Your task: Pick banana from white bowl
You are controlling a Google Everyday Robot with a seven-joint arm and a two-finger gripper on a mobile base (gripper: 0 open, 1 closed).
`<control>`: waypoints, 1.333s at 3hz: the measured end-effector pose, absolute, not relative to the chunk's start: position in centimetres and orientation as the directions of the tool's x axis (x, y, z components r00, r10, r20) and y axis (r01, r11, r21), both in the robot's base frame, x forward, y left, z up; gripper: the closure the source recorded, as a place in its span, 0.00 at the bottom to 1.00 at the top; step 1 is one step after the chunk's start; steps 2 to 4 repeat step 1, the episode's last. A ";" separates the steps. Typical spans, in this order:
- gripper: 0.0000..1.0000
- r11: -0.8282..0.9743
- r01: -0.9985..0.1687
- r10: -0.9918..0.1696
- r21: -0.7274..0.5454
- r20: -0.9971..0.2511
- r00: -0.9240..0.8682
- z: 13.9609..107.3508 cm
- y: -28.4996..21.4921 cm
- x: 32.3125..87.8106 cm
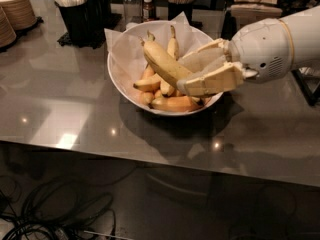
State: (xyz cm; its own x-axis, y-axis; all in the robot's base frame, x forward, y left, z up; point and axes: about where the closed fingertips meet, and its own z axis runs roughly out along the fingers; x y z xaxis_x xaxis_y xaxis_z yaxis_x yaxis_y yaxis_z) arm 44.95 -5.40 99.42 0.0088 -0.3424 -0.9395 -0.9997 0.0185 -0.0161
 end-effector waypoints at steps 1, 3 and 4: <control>1.00 0.025 -1.000 -0.332 -0.006 -0.943 -0.003 99.4 -5.7 44.6; 1.00 0.025 -1.000 -0.332 -0.006 -0.943 -0.003 99.4 -5.7 44.6; 1.00 0.025 -1.000 -0.332 -0.006 -0.943 -0.003 99.4 -5.7 44.6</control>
Offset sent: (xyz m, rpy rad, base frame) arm 0.0000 0.0000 0.0000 0.0000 0.0000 0.0000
